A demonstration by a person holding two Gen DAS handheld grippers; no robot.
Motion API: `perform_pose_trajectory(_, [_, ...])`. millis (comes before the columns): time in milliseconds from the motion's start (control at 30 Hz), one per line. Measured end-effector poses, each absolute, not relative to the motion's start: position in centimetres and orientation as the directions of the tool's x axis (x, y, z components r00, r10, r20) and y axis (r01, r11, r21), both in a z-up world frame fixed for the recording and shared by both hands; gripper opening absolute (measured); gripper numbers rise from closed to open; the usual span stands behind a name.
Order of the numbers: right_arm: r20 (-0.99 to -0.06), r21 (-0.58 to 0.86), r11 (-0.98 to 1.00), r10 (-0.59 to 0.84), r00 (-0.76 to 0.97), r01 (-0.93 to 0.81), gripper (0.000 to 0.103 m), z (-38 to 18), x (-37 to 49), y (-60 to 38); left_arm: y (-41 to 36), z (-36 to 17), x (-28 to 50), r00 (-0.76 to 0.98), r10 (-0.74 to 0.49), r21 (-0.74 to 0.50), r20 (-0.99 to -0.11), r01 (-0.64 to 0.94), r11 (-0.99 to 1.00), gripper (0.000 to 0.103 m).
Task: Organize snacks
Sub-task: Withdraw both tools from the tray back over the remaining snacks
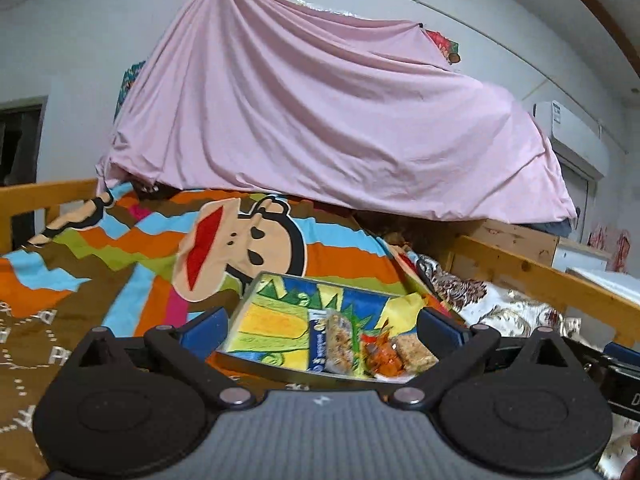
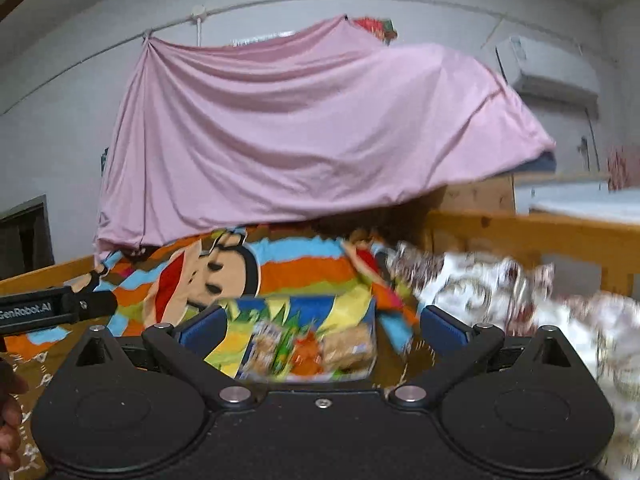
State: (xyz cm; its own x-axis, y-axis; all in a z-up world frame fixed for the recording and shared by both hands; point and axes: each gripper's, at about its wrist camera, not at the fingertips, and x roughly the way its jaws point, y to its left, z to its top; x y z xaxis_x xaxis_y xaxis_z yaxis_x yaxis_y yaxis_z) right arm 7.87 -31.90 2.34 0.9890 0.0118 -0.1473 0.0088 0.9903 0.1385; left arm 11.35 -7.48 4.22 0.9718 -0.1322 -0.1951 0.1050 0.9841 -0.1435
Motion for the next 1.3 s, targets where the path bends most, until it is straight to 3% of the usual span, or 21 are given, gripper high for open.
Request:
perform_pose_trajectory(367, [-0.249, 0.157, 0.986, -0.02, 0.968, 0.06, 0.102, 0.3, 3.8, -28.7, -4.8, 0.9, 7.8, 0.946, -0.069, -0.115, -0.317, 0.034, 0.993, 0.103])
perform_pose_trajectory(533, [-0.307, 0.138, 0.987, -0.031, 0.951, 0.077, 0.102, -0.6, 3.3, -27.5, -3.0, -0.3, 8.5, 0.897, -0.066, -0.115, -0.437, 0.017, 0.993, 0.103])
perform_pose_trajectory(1300, [-0.515, 0.079, 0.995, -0.01, 0.857, 0.059, 0.102, -4.2, 8.5, -25.3, -1.1, -2.9, 10.6, 0.868, -0.064, -0.098, -0.492, 0.018, 0.995, 0.103])
